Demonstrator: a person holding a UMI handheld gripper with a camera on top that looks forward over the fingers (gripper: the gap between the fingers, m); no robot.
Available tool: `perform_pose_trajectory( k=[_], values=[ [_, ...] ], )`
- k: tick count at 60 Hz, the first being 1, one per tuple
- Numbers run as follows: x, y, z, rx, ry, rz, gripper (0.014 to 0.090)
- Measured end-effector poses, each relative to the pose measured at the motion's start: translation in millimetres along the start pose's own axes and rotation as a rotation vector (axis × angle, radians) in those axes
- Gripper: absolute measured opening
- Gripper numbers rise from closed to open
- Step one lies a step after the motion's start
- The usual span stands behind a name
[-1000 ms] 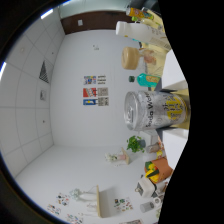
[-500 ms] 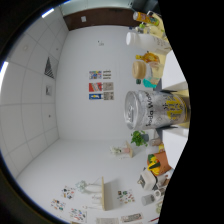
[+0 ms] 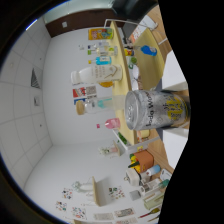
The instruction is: Make me a cup of Mojito.
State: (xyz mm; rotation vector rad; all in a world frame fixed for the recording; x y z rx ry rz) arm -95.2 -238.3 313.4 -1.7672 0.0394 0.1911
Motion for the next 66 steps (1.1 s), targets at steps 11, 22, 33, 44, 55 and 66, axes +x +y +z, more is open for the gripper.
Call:
perform_pose_trajectory(
  k=[11,22,33,44,55,66],
  values=[
    [40.7,67.2,16.4,-0.070,0.020,0.193,0.0515],
    [67.8,85.8,32.3,-0.063,-0.019,0.599,0.0515],
    [72.9,82.7,48.0,-0.047,-0.132,1.099,0.0514],
    [70.9,68.6,47.9,-0.027,-0.249,1.538,0.0513],
    [77.3,60.6,48.1,-0.004,-0.318,1.861,0.0513],
    [89.3,57.5,46.3,0.028,-0.311,2.000,0.0516]
  ],
)
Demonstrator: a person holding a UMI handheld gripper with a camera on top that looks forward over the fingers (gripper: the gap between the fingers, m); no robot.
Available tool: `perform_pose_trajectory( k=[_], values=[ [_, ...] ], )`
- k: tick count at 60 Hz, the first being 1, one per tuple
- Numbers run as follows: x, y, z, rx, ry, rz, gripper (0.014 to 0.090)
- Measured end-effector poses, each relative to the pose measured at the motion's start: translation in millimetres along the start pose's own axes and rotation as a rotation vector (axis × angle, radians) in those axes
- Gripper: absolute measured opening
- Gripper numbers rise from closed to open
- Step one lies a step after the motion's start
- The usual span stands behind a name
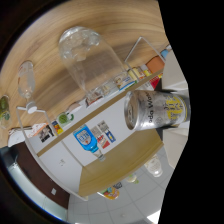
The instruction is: Make me a cup of Mojito.
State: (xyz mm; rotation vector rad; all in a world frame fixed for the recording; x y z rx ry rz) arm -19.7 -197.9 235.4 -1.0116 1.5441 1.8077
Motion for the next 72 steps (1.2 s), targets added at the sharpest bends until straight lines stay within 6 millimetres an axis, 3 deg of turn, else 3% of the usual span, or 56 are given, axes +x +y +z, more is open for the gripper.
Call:
perform_pose_trajectory(
  k=[10,16,29,35,40,52,64,72],
  values=[
    [-0.9,-1.3,-1.4,0.014,0.031,-0.094,0.0514],
    [-7.3,4.4,1.2,0.018,0.062,-0.302,0.0514],
    [-39.6,26.2,5.9,0.060,0.117,-1.203,0.0517],
    [-32.7,41.3,7.3,0.060,0.136,-1.547,0.0517],
    [-12.7,43.8,11.3,0.043,0.153,-1.738,0.0515],
    [63.2,11.5,21.6,-0.046,0.258,-1.960,0.0515],
    [120.7,-14.1,24.3,-0.115,0.333,-2.031,0.0516],
    [145.4,-21.1,25.0,-0.145,0.362,-2.031,0.0516]
  ],
)
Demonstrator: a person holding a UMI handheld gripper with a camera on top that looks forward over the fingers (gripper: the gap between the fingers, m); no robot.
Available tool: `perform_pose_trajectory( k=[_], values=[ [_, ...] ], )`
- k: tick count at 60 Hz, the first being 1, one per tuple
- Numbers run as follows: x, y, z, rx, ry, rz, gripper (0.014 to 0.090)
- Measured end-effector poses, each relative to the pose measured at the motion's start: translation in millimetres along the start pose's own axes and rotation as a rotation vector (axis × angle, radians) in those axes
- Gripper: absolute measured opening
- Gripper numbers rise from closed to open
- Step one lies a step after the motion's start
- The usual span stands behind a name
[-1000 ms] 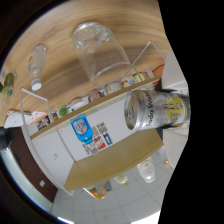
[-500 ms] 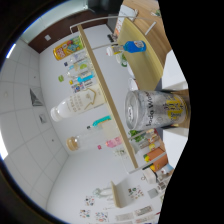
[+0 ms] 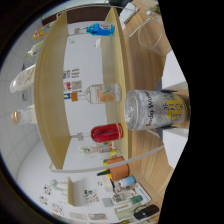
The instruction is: Make me a cup of Mojito.
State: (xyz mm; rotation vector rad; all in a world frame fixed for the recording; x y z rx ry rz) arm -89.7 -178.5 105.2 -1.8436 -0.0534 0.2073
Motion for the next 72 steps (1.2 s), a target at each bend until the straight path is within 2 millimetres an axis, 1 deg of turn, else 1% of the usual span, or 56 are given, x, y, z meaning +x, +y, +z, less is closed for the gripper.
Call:
perform_pose_trajectory(
  k=[7,15,29,34,37,39,43,44,49,53,56,62,66,72],
  values=[
    [-2.5,13.4,5.2,-0.016,0.003,-0.002,0.0517],
    [-2.7,27.8,6.7,-0.037,0.014,-0.012,0.0521],
    [-2.7,30.0,-1.5,0.002,0.061,-0.018,0.0538],
    [-7.5,35.8,-4.1,-0.014,0.061,-0.044,0.0552],
    [-6.5,42.1,-5.2,-0.042,0.074,-0.048,0.0560],
    [-5.8,44.8,-6.1,-0.060,0.082,-0.048,0.0597],
    [-7.0,45.5,-10.7,-0.086,0.095,-0.042,0.0818],
    [-7.6,44.1,-12.3,-0.090,0.096,-0.042,0.0857],
    [-9.6,34.3,-24.0,-0.106,0.114,-0.055,0.0852],
    [-16.6,22.9,-37.4,-0.112,0.112,-0.064,0.0849],
    [-21.8,13.5,-50.6,-0.115,0.117,-0.069,0.0847],
    [-25.8,-3.8,-79.7,-0.127,0.145,-0.050,0.0860],
    [-32.7,-11.8,-97.9,-0.132,0.144,-0.038,0.0856],
    [-33.1,-19.2,-123.7,-0.147,0.153,-0.054,0.0856]
  ],
)
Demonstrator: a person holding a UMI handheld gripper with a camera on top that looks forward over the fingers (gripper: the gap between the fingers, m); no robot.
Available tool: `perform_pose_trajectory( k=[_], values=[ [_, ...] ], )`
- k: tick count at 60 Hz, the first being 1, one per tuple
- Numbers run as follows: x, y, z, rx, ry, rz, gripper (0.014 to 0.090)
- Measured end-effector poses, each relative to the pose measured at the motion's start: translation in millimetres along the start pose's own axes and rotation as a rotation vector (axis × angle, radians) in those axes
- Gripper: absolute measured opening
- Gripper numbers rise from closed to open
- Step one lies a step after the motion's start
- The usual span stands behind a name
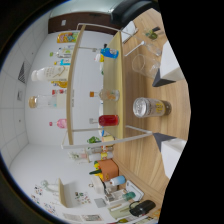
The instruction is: Make me a cup of Mojito.
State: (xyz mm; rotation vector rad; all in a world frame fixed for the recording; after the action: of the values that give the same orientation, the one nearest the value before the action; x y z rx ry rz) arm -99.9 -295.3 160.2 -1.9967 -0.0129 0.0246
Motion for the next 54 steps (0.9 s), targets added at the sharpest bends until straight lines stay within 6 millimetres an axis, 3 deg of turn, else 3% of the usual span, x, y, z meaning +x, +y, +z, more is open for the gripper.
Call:
perform_pose_trajectory(
  k=[10,23,37,54],
  values=[
    [21.8,5.5,-36.0,-0.044,0.030,-0.015,0.0860],
    [64.5,13.2,-65.9,-0.083,0.063,-0.022,0.0860],
    [94.2,21.1,-76.4,-0.121,0.049,-0.003,0.0860],
    [123.0,27.8,-73.9,-0.144,0.040,-0.013,0.0858]
  ],
)
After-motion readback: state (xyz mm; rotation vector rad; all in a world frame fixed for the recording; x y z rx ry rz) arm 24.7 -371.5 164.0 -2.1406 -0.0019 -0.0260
